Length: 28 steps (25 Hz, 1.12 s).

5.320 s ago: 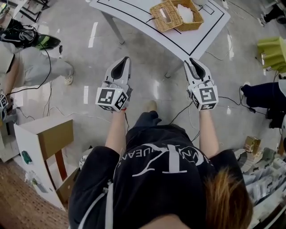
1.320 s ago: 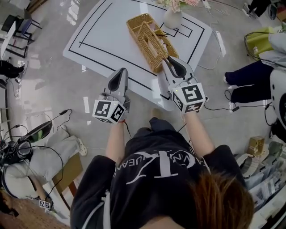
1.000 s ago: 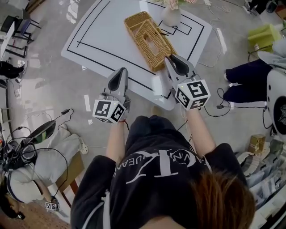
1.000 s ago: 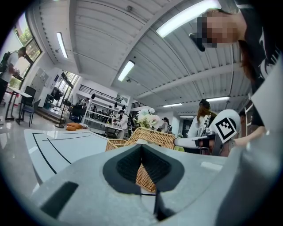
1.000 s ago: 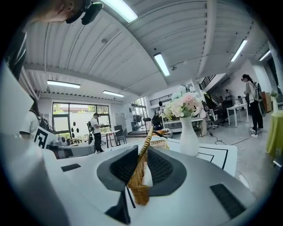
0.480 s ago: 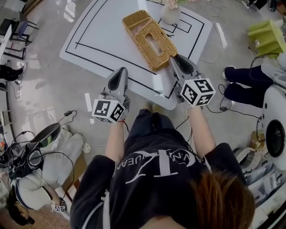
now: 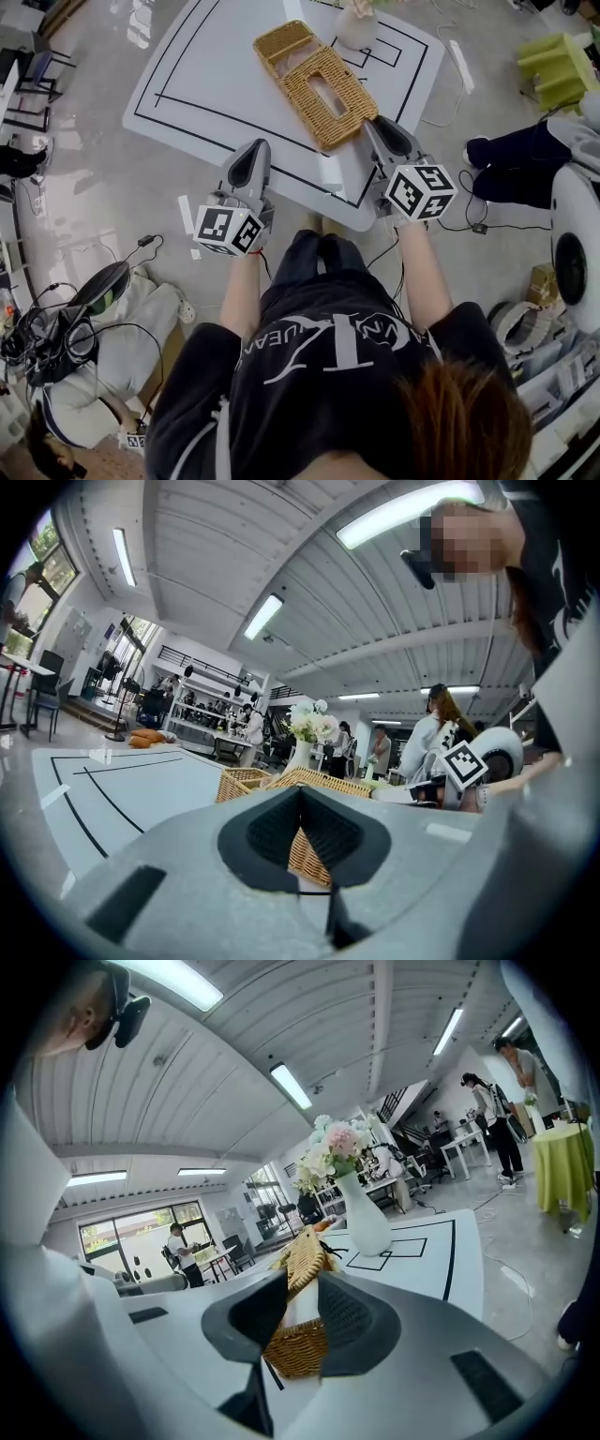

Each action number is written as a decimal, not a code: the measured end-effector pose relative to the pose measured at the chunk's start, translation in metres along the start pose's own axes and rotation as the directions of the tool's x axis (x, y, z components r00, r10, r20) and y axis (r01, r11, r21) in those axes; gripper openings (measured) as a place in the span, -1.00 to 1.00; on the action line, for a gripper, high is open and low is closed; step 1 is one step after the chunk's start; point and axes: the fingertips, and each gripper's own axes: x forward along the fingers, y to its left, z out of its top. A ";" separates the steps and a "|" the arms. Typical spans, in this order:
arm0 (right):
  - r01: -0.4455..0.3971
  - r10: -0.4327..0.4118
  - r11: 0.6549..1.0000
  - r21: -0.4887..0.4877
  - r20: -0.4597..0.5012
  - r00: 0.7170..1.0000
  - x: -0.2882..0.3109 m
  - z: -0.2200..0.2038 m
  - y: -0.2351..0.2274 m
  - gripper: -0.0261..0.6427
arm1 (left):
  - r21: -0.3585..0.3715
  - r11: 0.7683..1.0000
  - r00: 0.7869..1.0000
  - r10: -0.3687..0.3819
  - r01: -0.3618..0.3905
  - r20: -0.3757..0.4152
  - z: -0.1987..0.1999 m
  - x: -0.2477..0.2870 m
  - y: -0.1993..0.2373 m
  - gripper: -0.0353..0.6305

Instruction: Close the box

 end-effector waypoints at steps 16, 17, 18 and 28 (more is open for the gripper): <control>0.136 -0.138 0.990 -0.045 -0.052 0.989 0.002 -0.018 -0.019 -0.58 | -0.018 0.999 0.999 -0.039 0.039 -0.017 -0.006 0.000 0.002 -0.88; 0.144 -0.147 0.988 -0.057 -0.054 0.988 0.002 -0.019 -0.020 -0.58 | -0.018 0.999 0.999 -0.040 0.040 -0.017 -0.006 0.000 0.003 -0.88; 0.152 -0.156 0.986 -0.071 -0.057 0.986 0.003 -0.019 -0.019 -0.58 | -0.018 0.999 0.999 -0.040 0.039 -0.016 -0.006 0.000 0.003 -0.88; 0.186 -0.193 0.973 -0.135 -0.043 0.980 0.003 -0.014 -0.019 -0.70 | -0.030 0.999 0.999 -0.044 0.044 -0.011 -0.007 0.002 0.007 -0.88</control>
